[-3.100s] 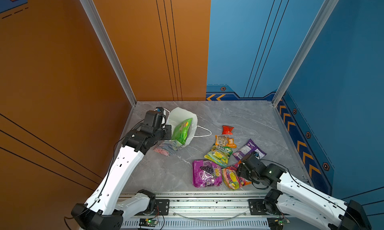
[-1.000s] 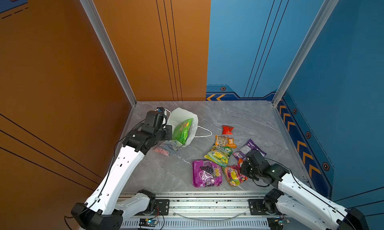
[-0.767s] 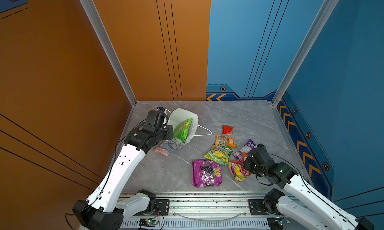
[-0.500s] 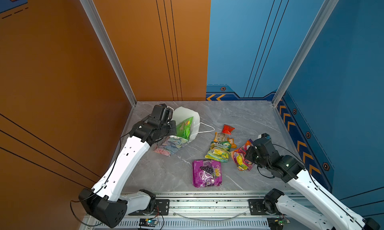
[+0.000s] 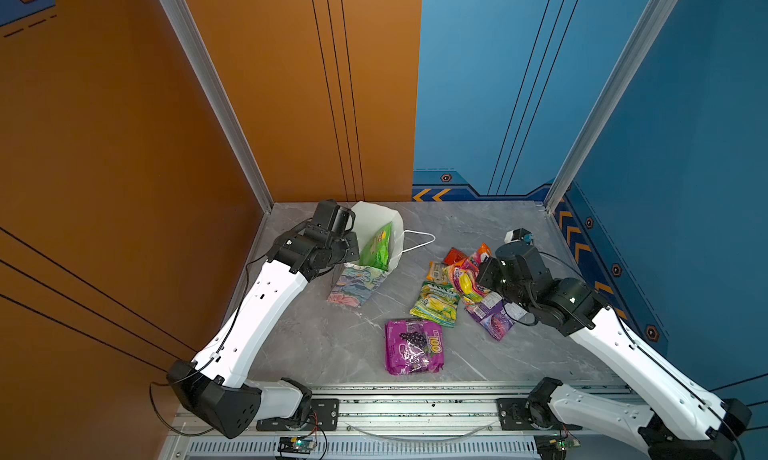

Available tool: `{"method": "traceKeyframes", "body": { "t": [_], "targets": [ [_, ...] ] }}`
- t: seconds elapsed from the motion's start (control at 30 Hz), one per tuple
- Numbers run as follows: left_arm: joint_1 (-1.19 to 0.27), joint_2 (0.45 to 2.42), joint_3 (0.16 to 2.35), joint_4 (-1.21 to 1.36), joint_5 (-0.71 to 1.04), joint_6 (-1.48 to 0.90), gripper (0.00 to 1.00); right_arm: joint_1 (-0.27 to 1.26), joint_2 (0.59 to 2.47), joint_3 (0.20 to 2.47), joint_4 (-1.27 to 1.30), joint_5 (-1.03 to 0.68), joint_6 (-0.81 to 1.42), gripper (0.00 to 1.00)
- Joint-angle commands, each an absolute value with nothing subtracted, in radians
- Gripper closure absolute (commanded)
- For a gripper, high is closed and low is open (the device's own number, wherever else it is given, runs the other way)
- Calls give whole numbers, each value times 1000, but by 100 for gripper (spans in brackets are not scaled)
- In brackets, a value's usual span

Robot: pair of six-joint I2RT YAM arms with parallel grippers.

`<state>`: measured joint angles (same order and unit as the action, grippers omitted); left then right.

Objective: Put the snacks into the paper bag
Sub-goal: 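Lift the orange Fox's bag with the right gripper over the paper bag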

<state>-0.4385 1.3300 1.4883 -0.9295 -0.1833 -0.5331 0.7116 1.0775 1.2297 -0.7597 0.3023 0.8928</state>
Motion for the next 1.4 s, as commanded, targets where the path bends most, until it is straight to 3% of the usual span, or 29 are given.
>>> {"method": "traceKeyframes", "body": {
  "t": [0.0,0.37,0.63,1.37],
  "targets": [
    [-428,1288,1447,-888,-192,-562,100,777,1144,1365,-694,380,857,100],
    [-425,1189,1365,-857,-271,-607,100,945,1482,1752,-678,388,823,100],
    [-424,1177,1352,-846,-263,-612,100,973,1710,2017,-741,371,828,100],
    [-420,1167,1316,-791,-183,-606,100,992,1986,2194,-741,411,944,100]
  ]
}}
